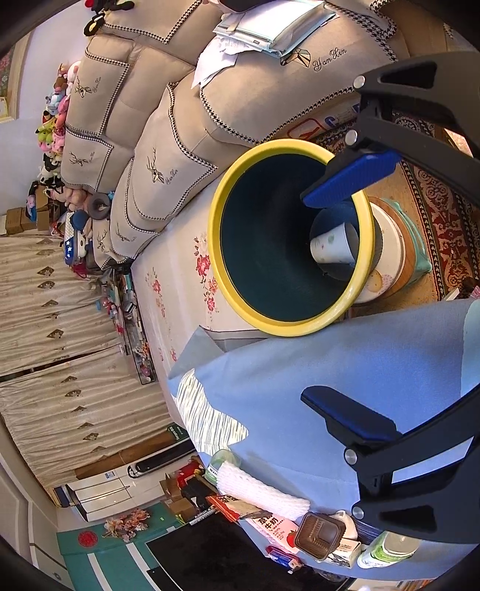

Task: Collect trash
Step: 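Grasp the white yogurt cup with the left gripper and lift it, then move the yogurt cup over the bin and open the left gripper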

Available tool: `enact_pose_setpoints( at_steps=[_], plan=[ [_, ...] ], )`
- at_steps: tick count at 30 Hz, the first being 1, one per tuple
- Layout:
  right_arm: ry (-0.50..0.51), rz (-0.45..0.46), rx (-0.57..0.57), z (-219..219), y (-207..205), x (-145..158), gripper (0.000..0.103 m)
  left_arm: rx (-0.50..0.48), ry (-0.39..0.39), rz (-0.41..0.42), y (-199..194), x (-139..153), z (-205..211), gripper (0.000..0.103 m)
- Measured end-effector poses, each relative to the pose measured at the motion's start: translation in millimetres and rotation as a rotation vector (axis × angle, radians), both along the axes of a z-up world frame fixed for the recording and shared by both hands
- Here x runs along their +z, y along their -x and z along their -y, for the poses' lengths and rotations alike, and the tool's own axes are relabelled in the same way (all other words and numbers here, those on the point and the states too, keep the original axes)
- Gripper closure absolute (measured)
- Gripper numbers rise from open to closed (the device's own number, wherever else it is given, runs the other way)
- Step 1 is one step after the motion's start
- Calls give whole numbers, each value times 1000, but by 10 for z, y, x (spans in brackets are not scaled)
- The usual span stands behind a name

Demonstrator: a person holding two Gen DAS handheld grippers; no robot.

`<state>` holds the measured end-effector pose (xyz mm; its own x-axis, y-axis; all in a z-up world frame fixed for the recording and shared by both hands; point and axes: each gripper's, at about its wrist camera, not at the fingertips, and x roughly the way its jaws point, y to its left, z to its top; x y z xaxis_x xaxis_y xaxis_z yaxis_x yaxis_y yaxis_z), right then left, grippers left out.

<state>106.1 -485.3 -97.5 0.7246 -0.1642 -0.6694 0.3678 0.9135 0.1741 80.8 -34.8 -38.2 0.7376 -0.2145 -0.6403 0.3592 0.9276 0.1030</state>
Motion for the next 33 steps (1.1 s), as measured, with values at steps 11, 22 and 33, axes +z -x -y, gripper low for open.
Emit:
enact_pose_setpoints(
  at_steps=[11, 22, 33],
  plan=[
    [50, 4, -146, 435, 394, 20, 11, -201, 72, 8, -429, 262, 1123, 22],
    [59, -24, -310, 1104, 964, -55, 11, -408, 89, -101, -902, 47, 3032, 21],
    [40, -23, -372, 1456, 1207, -132, 11, -426, -27, -209, -1370, -671, 4529, 21]
  ],
)
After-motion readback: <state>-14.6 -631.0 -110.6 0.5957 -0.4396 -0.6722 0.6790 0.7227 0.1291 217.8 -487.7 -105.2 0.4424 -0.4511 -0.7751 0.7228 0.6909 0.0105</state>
